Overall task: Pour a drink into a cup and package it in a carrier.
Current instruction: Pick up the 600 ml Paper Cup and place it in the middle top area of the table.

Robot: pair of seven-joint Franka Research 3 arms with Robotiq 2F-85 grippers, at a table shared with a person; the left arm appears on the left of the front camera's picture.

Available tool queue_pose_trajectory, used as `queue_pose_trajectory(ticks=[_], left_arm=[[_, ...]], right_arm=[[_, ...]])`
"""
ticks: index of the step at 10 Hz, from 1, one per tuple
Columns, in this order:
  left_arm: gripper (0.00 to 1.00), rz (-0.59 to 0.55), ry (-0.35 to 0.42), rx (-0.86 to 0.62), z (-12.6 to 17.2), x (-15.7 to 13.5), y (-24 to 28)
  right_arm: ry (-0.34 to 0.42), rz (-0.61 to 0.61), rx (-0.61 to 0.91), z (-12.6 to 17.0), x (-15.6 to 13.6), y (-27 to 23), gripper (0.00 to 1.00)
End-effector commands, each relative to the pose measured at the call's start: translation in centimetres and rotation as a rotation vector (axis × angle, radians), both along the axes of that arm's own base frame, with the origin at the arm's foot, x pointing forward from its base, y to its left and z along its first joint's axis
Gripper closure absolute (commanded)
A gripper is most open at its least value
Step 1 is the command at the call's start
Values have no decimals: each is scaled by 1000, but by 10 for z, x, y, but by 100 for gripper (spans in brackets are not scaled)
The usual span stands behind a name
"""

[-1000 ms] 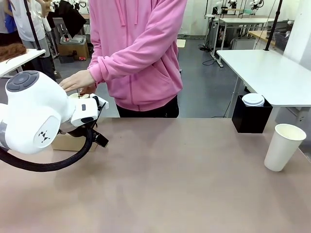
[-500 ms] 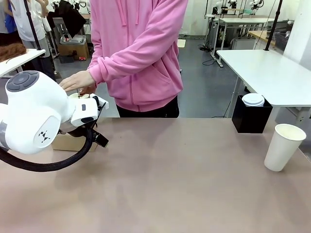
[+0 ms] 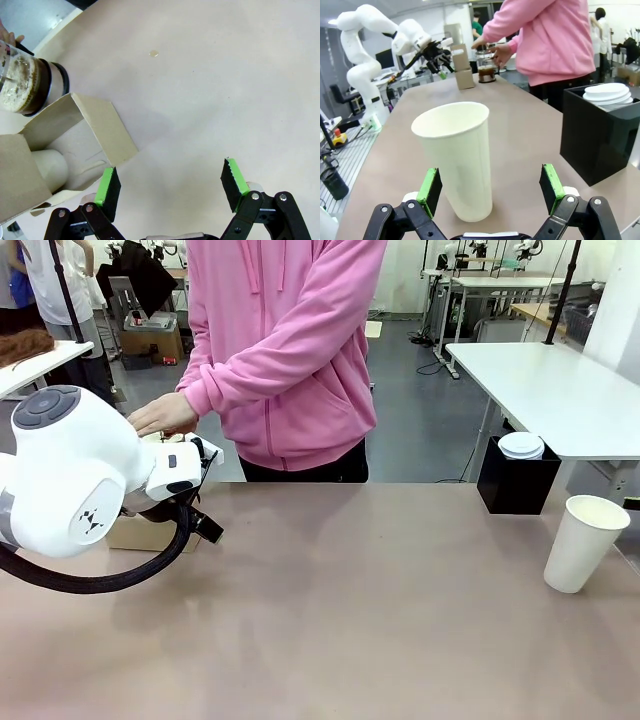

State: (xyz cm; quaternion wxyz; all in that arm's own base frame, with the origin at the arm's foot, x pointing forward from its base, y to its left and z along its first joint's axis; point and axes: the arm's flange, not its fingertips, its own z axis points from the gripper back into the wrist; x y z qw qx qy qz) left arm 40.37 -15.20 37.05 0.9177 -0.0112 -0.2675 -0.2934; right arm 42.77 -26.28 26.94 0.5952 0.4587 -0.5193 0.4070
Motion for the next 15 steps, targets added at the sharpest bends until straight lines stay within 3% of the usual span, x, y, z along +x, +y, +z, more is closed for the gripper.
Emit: queue_pose_trajectory(ticks=[1,7,15], left_arm=[[0,0,0,-2,0,0,0],[0,0,0,-2,0,0,0],[0,0,0,-2,0,0,0]], right_arm=[[-28,38,-1,-5,-9,10,0],[14,104,6,-18,-23,37,0],[31,78,16,-22,-21,66,0]])
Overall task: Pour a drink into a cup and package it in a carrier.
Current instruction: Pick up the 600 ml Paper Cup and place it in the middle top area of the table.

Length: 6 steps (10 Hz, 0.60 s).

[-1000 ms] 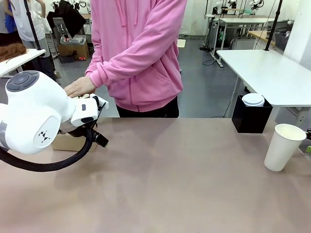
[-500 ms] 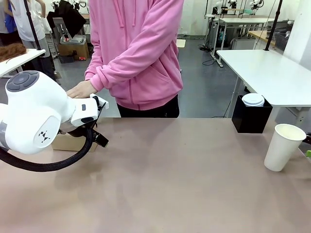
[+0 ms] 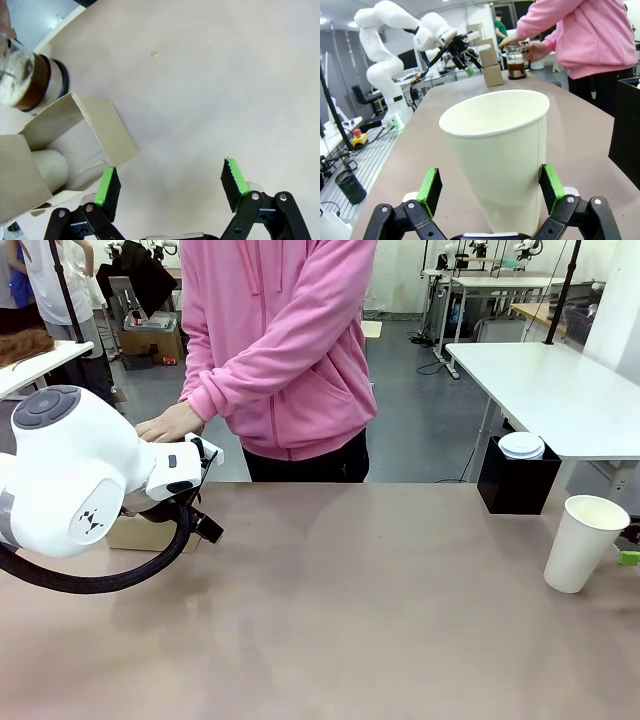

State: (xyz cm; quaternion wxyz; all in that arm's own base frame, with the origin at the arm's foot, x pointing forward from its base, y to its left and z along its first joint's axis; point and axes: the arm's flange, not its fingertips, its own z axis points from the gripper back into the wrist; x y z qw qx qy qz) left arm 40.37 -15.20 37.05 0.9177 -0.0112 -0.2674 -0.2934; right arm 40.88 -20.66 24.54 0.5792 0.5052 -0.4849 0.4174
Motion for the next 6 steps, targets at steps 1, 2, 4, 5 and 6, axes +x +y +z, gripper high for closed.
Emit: queue_pose_trajectory(ticks=[1,2,4,5,6], left_arm=[[0,0,0,-2,0,0,0],[0,0,0,-2,0,0,0],[0,0,0,-2,0,0,0],[0,0,0,-2,0,0,0],[0,0,0,-2,0,0,0]], right_arm=[[-16,-29,-17,2,-1,13,0],[-12,-30,-18,2,0,17,0],[1,-19,-21,2,1,24,0],[9,-12,-23,2,0,28,0],[16,-6,-25,2,0,32,0]])
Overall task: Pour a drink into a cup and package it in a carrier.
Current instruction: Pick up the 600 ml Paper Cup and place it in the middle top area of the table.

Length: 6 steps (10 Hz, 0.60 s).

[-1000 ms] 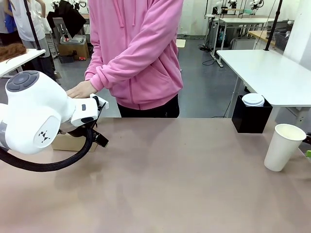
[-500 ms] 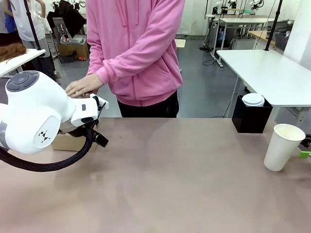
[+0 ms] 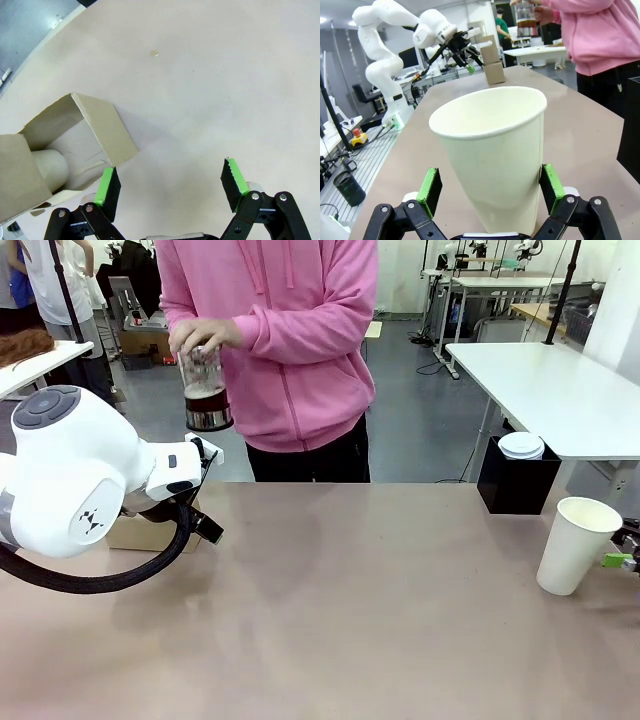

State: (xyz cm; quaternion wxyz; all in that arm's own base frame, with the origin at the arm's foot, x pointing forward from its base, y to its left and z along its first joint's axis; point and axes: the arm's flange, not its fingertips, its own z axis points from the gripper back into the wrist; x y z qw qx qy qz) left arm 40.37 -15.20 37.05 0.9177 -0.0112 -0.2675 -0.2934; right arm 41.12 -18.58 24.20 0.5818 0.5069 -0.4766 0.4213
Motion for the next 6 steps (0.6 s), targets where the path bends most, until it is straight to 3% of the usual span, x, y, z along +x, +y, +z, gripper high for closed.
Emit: queue_pose_trajectory(ticks=[1,6], left_arm=[[0,0,0,-2,0,0,0],[0,0,0,-2,0,0,0]], right_arm=[[14,-11,-15,4,-1,17,0],[12,-41,-10,-5,6,43,0]])
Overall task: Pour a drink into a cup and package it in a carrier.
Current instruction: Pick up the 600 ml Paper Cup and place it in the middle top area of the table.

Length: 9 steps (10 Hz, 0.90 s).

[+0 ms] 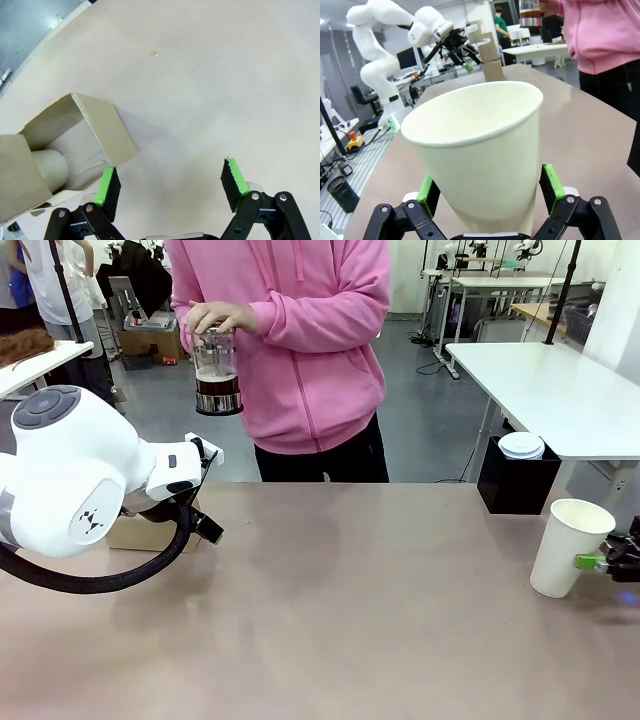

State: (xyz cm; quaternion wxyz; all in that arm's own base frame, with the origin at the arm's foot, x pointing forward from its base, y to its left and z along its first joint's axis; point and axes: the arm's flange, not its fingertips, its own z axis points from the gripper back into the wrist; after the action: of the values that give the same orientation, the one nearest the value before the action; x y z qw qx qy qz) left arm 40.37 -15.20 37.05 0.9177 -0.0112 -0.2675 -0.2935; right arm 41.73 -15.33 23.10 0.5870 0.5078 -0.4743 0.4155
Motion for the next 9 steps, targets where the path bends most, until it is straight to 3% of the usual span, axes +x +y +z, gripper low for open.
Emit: queue_pose_trajectory(ticks=[1,3,4,5,6,9], left_arm=[[0,0,0,-2,0,0,0],[0,0,0,-2,0,0,0],[0,0,0,-2,0,0,0],[0,0,0,-2,0,0,0],[0,0,0,-2,0,0,0],[0,0,0,-2,0,0,0]], right_arm=[[-1,-34,-9,6,2,13,0],[-8,-33,-2,6,2,16,0],[-15,-26,0,6,2,16,17],[38,-8,-4,6,3,14,20],[-5,-6,2,0,5,8,20],[-5,-6,2,0,5,8,20]])
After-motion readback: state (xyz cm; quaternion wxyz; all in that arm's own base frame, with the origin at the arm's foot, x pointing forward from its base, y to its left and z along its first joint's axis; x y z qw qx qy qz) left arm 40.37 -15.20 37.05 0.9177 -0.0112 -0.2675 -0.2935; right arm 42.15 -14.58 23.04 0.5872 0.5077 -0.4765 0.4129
